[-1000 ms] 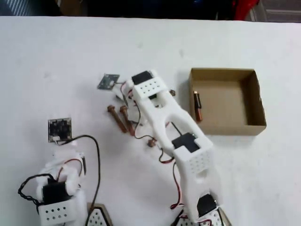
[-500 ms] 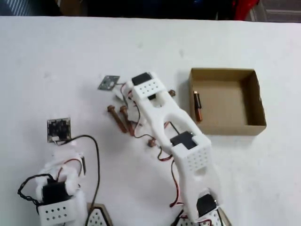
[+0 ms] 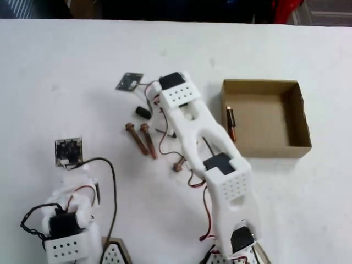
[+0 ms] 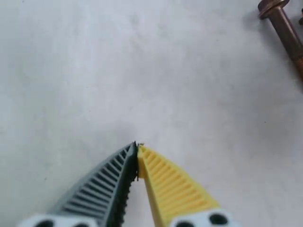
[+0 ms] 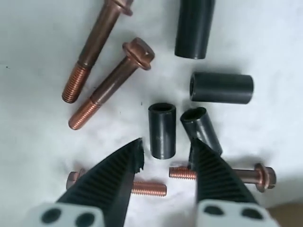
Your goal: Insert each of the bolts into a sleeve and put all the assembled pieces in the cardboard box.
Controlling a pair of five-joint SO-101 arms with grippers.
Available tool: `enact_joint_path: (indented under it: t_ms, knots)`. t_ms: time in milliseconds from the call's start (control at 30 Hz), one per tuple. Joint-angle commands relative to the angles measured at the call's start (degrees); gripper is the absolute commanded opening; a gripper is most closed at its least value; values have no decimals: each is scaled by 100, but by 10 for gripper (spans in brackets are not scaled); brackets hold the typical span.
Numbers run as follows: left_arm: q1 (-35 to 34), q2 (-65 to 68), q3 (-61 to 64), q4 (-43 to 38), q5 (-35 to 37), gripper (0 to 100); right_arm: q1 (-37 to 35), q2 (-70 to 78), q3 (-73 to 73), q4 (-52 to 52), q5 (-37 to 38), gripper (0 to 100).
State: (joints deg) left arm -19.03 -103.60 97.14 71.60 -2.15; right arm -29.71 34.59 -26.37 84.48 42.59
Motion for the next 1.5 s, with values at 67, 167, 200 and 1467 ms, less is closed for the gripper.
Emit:
enact_joint_path:
  t_ms: [67,167,200,1467]
  knots:
    - [-66,-66,-9,-167,-53,23,242,-48,-316,-127,79,151]
    - [-66,-66,-9,-167,-53,23,207,163,-325,-127,79,151]
    - [-66,-66,-9,-176,-53,23,198,189,-343,-136,79,151]
    - [-66,-66,-9,-185,-53,23,-215,488,-431,462,18,152]
